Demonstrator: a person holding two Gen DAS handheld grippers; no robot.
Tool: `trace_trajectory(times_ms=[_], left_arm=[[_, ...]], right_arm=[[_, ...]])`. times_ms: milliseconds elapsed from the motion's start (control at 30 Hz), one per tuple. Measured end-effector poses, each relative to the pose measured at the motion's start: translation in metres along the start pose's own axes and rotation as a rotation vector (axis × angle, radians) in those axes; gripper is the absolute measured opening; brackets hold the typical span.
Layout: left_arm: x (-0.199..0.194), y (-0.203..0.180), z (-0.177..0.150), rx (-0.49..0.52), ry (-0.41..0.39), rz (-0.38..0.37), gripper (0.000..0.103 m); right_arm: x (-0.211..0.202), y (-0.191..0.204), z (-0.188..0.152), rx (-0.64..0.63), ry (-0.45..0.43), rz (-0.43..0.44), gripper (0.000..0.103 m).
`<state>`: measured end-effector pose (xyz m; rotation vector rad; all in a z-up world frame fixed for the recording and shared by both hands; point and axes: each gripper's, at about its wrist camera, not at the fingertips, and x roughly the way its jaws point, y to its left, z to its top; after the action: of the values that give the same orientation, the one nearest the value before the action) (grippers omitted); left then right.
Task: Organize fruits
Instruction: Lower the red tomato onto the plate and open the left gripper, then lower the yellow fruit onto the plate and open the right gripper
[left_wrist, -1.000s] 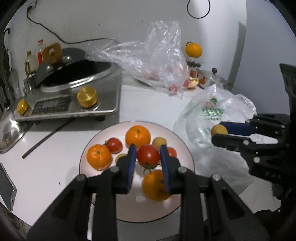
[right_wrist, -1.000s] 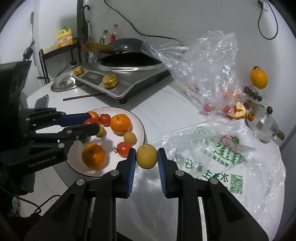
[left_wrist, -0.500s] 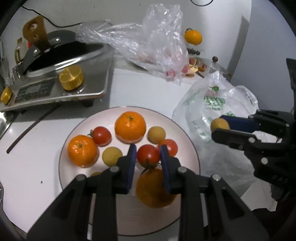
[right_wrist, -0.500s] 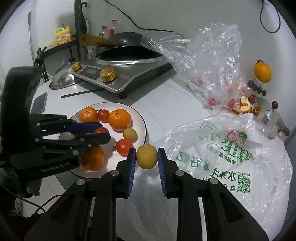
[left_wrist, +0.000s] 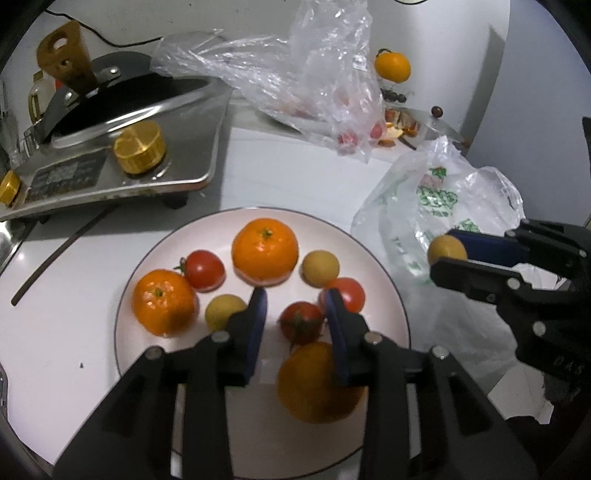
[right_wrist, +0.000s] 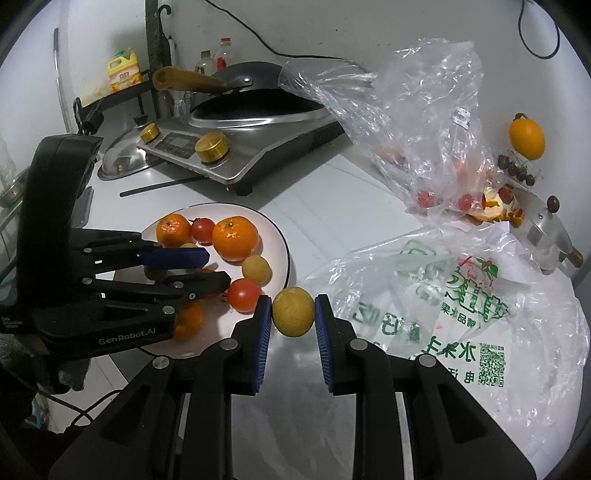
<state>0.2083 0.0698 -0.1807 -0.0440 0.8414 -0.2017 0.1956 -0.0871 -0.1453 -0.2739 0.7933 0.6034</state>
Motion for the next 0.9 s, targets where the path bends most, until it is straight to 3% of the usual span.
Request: trace_trajectory(times_ms=[33, 100, 133, 467, 900], left_arm=[[-0.003, 0.001, -0.001, -0.002, -0.006, 0.0, 0.04], [-0.012, 0.004, -0.002, -0.011, -0.027, 0.002, 0.057], [-0.016, 0.005, -0.002, -0.016, -0.037, 0.001, 0.058], [-0.055, 0.023, -0.014, -0.049, -0.107, 0.033, 0.059], [-0.062, 0.04, -0.031, -0.085, -0.119, 0.041, 0.059]], right_arm=[[0.0, 0.002, 0.0, -0.002, 0.0, 0.0, 0.026], [0.0, 0.005, 0.001, -0.009, 0.001, 0.003, 0.026], [0.0, 0.007, 0.001, -0.012, 0.001, 0.004, 0.026], [0.007, 0.032, 0.003, -0.053, 0.019, 0.035, 0.026], [0.031, 0.051, -0.003, -0.077, 0.086, 0.046, 0.026]])
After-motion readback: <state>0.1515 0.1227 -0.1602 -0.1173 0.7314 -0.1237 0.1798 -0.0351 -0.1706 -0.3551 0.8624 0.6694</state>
